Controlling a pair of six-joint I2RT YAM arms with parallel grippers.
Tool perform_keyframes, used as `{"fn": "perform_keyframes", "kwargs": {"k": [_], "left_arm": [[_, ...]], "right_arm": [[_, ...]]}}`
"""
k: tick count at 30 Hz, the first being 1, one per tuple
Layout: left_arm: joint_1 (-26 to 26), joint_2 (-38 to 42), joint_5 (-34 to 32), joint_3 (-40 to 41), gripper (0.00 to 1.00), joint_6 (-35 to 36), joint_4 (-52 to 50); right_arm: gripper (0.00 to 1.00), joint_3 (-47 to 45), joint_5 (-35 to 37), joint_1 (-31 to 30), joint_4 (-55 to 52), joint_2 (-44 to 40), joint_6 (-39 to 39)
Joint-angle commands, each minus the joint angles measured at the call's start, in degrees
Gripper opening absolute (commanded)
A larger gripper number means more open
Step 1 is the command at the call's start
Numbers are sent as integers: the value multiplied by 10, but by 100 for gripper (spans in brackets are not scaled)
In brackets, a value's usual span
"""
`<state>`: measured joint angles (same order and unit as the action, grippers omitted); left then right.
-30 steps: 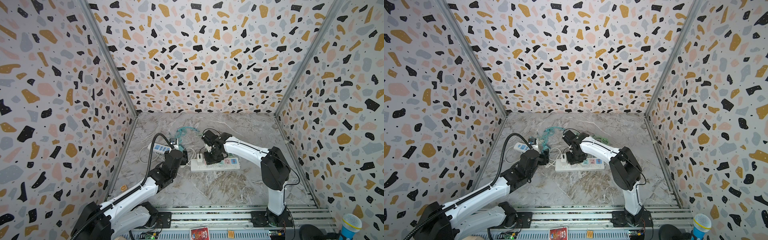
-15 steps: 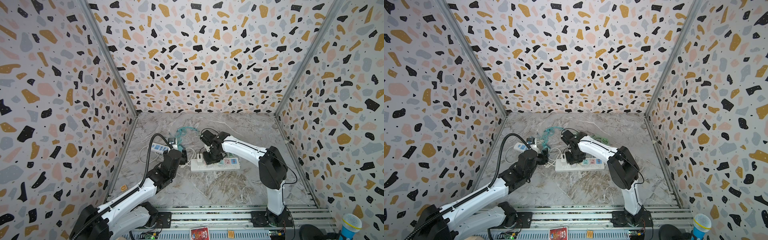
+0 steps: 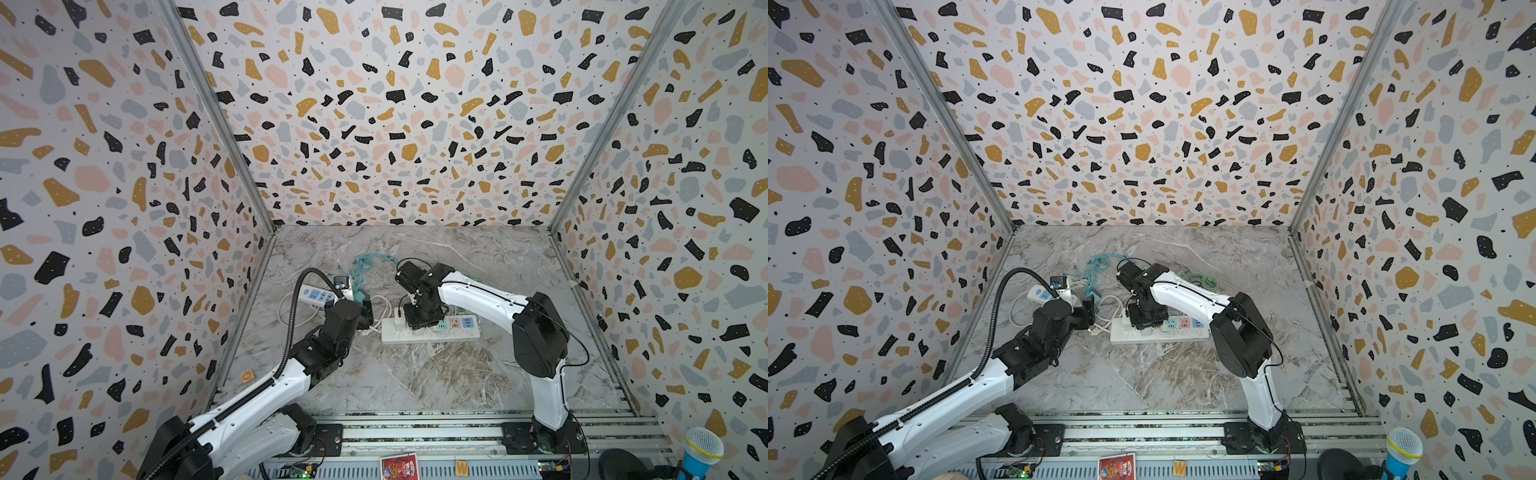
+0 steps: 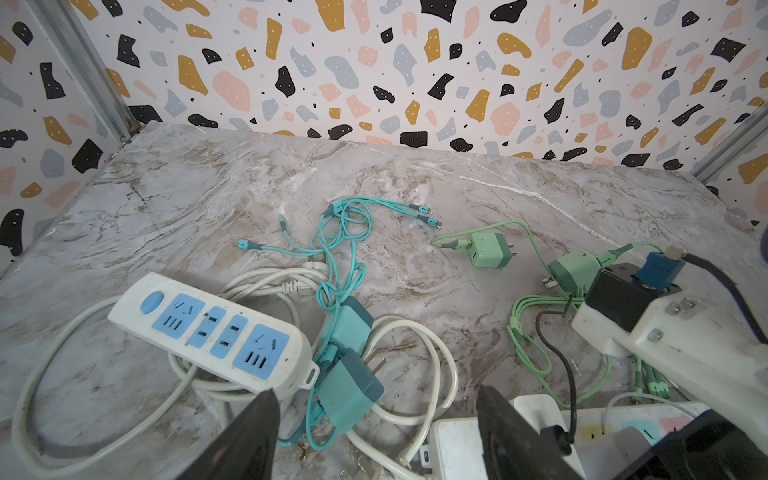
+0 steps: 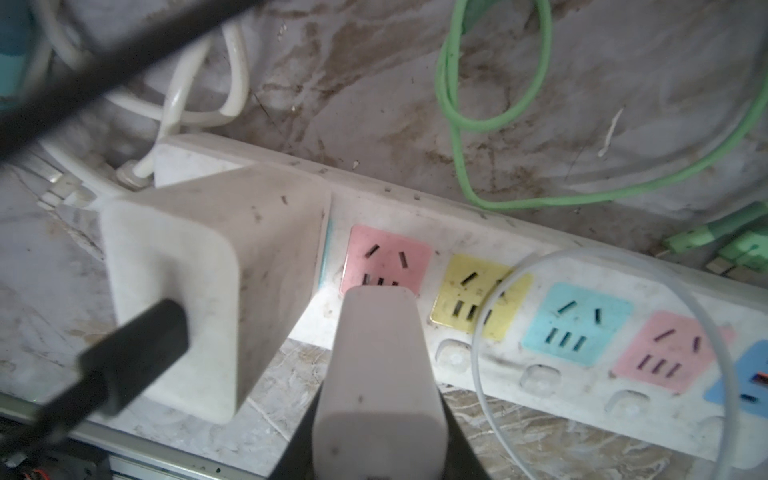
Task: Insert plugs into power strip
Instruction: Insert the plug into the socket.
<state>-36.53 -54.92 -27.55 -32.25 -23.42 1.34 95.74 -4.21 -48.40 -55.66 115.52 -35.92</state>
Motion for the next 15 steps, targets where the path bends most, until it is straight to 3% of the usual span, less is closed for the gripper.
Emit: {"fn": "perform_keyframes", "kwargs": {"k": [1, 8, 15], "left_arm": [[3, 18, -3, -2, 75, -5, 1], [3, 41, 2, -6, 75, -1, -14], [3, 55, 1, -7, 76, -1, -24]], "right_arm": [[30, -32, 10, -1, -19, 32, -38], [29, 15, 18, 4, -60, 61, -43], [26, 4, 5, 10, -50, 67, -57]]}}
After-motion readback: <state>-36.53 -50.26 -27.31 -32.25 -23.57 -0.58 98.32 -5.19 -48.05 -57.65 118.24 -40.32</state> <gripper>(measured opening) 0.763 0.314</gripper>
